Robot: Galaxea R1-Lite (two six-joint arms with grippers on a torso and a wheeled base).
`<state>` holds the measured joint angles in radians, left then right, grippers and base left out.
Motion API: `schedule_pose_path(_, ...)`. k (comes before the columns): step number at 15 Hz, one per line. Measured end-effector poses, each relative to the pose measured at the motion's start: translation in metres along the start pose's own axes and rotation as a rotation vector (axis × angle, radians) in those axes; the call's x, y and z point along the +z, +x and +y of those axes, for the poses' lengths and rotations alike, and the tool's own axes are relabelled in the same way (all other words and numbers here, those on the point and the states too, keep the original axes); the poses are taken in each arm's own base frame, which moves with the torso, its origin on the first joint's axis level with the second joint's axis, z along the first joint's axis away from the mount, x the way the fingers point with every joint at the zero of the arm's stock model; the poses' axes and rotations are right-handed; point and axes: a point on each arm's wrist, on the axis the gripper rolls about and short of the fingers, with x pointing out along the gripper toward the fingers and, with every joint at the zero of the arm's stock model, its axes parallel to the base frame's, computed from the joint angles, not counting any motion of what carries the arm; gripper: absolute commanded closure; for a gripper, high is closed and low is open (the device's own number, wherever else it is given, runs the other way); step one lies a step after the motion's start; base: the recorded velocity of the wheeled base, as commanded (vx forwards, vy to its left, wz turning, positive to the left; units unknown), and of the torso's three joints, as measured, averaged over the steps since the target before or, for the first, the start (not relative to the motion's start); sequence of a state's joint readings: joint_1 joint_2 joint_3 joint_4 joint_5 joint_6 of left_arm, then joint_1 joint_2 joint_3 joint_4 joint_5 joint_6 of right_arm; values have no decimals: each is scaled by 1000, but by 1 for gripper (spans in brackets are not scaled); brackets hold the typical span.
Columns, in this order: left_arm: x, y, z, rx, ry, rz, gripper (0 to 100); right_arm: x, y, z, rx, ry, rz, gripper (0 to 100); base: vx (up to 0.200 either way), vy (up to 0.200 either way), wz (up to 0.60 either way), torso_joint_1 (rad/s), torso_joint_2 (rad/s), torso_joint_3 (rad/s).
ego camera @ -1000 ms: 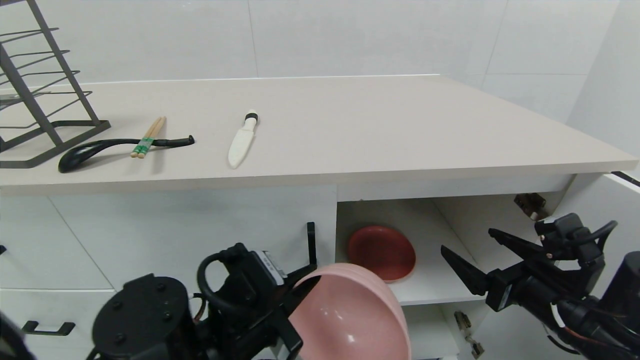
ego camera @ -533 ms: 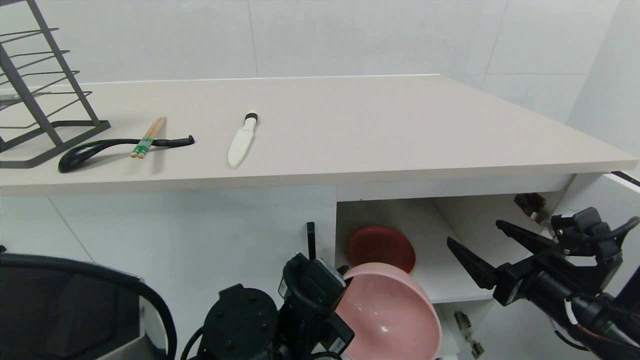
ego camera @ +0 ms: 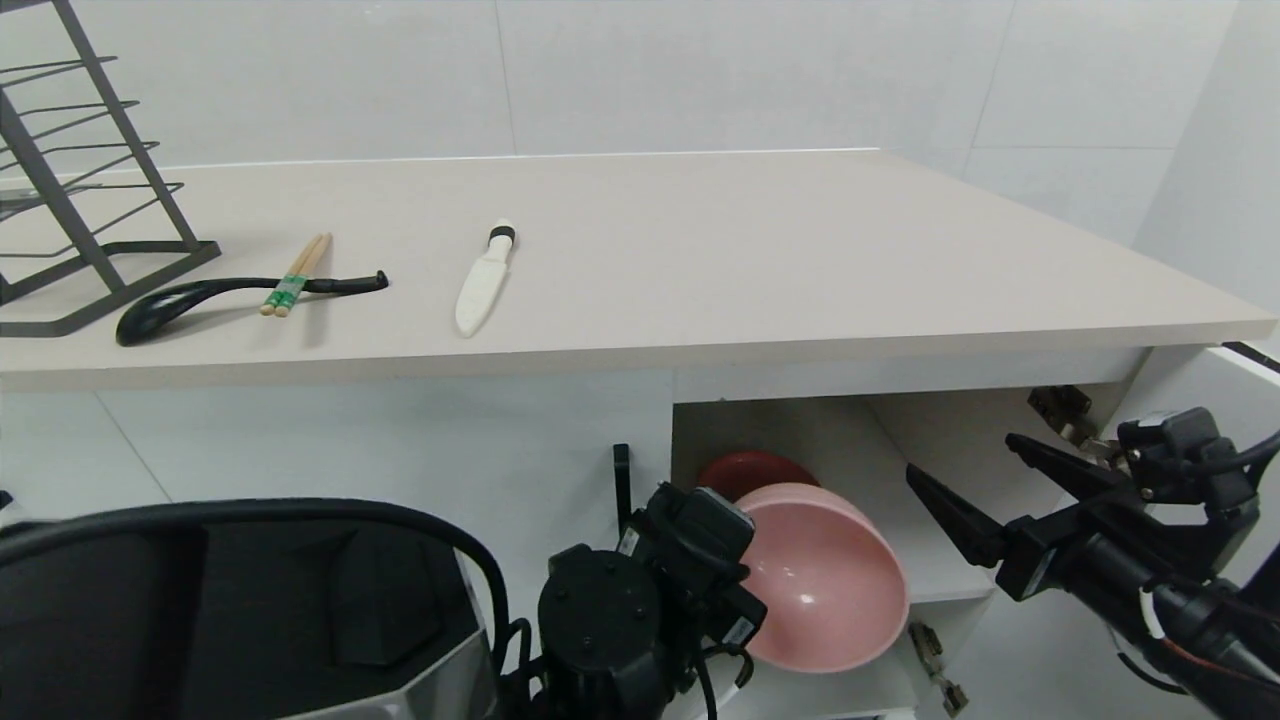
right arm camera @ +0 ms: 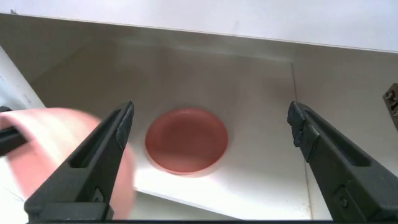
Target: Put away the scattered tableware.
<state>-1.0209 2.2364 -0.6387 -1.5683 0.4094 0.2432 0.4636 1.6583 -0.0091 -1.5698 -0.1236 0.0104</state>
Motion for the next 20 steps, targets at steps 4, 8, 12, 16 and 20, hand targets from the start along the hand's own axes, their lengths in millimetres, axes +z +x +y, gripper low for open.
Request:
schedule_pose_path(4,-6,24,-13,63,10,-23,100,-1,-1,0,3,-1,3,0,0,0,0,0,0,0)
schedule_pose_path(8,-8,37,-21,87,-3,-44,100,-1,-2,1,8,-1,5,0,0,0,0,0,0,0)
schedule_pose_path(12,0,48,-22,145,-30,-78,100,-4,0,2,9,-2,21,0,0,0,0,0,0,0)
schedule_pose_path(16,8,55,-24,184,-55,-109,100,-14,6,2,6,0,76,0,0,0,0,0,0,0)
schedule_pose_path(20,11,50,-38,149,-97,-122,100,-23,13,-3,-24,3,125,0,0,0,0,0,0,0)
